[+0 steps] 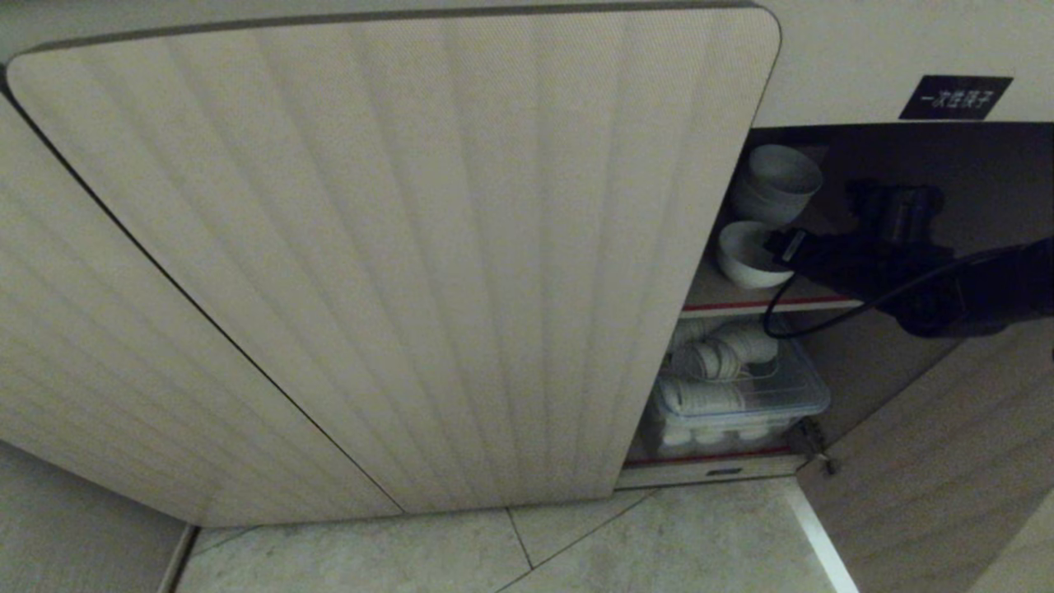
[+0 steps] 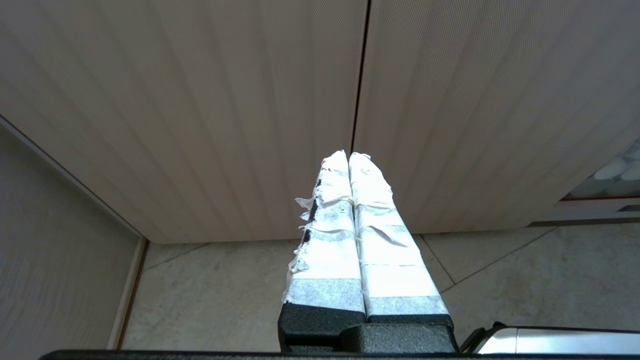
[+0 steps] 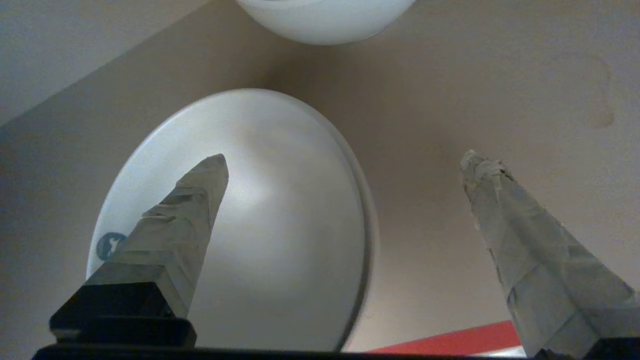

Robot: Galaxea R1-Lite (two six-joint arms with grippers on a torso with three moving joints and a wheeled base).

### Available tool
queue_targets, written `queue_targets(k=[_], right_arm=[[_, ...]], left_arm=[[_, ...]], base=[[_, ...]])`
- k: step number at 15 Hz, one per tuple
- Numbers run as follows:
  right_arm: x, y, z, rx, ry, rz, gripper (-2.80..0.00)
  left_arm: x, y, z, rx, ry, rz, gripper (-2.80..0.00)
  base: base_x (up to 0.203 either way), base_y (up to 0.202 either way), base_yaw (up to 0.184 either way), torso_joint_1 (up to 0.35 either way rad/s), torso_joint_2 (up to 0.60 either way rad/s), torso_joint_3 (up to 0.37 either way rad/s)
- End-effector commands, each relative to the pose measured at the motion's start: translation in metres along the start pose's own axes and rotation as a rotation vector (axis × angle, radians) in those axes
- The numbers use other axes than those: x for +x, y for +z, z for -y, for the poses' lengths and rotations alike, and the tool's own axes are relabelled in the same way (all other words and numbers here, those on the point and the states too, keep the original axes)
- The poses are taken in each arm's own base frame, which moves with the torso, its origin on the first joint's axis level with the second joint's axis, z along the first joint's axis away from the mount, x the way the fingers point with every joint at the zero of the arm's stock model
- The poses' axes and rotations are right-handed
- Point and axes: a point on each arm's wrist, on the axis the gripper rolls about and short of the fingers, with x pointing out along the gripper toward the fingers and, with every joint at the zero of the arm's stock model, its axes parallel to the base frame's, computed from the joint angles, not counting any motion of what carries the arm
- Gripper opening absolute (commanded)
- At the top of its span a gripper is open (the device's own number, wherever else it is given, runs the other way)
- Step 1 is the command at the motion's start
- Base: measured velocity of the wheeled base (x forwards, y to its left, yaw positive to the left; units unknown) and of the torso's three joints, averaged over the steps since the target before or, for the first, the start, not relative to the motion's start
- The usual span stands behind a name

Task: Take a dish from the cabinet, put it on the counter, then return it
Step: Take the bowl from the cabinet

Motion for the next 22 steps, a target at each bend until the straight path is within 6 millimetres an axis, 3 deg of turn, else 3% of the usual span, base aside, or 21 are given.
queue_targets(k=[1,8,22], right_arm=[[0.005,0.002,-0.002,0.001,0.0,-0.004,0.0],[0.017,-0.001,-0.004,0.001,0.0,-0.02,0.0],[0.018,0.008,-0.009,-0.001,0.014,0.003,0.0]], left_arm=[[0.0,0.0,0.0,-0.001,0.001,0.0,-2.8],[0.0,0.0,0.0,-0.001,0.001,0.0,-2.8],[0.0,0.0,0.0,-0.001,0.001,0.0,-2.8]], base=[[0.0,0.0,0.0,0.0,0.0,0.0],[0.0,0.0,0.0,0.0,0.0,0.0],[0.0,0.0,0.0,0.0,0.0,0.0]])
